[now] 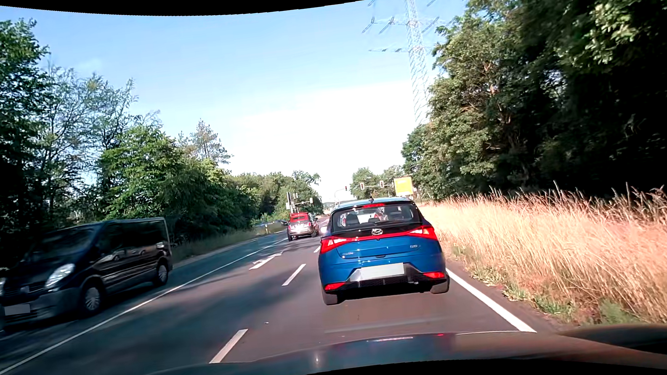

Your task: Follow the waypoints while adhering to traffic rules and regulations

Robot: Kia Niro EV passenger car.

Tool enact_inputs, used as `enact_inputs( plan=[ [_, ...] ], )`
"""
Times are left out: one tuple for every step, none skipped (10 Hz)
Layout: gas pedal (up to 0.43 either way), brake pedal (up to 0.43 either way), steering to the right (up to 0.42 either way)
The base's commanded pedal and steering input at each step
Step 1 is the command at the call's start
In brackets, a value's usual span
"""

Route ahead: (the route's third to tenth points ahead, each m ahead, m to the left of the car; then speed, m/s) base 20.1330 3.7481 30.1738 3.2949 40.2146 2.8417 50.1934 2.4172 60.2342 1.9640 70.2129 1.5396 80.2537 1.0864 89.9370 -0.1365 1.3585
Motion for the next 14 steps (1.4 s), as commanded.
enact_inputs(
  plan=[
    [0.000,0.079,0.004],
    [0.000,0.055,0.004],
    [0.000,0.024,0.004],
    [0.000,0.006,0.004],
    [0.000,0.000,0.004],
    [0.000,0.000,0.004],
    [0.000,0.000,0.004],
    [0.000,0.000,0.004],
    [0.000,0.000,0.004],
    [0.000,0.000,0.004],
    [0.000,0.000,0.004],
    [0.000,0.000,0.004],
    [0.000,0.000,0.004],
    [0.000,0.000,0.004]
  ],
)
